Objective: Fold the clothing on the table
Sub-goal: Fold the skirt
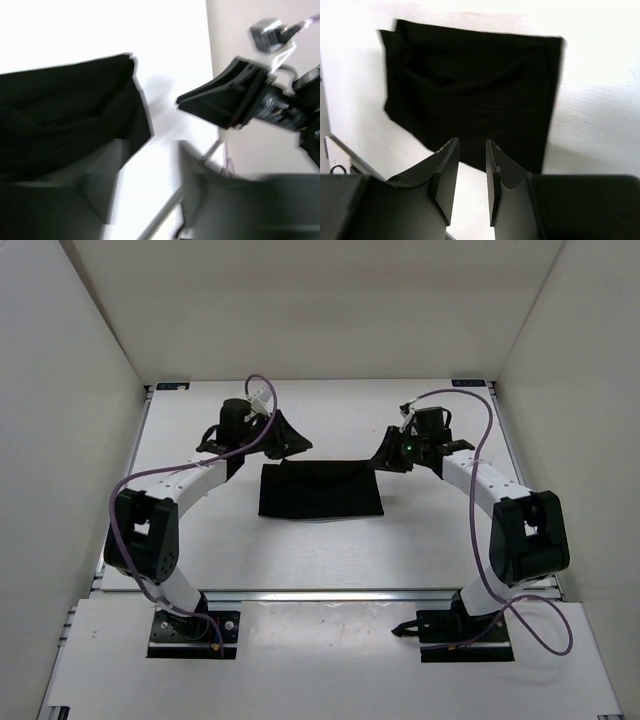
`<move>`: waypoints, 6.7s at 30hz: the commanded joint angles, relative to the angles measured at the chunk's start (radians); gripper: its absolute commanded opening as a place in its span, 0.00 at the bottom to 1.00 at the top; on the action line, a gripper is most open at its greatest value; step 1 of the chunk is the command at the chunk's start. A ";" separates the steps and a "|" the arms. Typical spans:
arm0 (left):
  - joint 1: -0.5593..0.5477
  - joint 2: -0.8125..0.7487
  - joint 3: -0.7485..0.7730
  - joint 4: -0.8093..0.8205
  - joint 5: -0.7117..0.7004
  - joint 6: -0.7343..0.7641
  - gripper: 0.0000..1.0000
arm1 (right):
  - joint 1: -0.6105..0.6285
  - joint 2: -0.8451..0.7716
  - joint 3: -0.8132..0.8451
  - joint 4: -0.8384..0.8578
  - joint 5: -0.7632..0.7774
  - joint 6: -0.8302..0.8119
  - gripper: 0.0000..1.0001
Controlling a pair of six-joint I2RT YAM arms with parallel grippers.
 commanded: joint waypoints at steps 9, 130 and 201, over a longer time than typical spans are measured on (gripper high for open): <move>0.055 0.031 0.129 -0.400 -0.186 0.377 0.31 | -0.019 -0.012 0.021 -0.040 0.043 -0.020 0.26; -0.007 0.418 0.726 -0.836 -0.373 0.425 0.00 | 0.077 0.298 -0.008 0.006 0.104 -0.069 0.16; 0.182 0.267 0.237 -0.435 0.011 0.236 0.00 | 0.038 0.436 0.328 0.119 -0.028 -0.262 0.00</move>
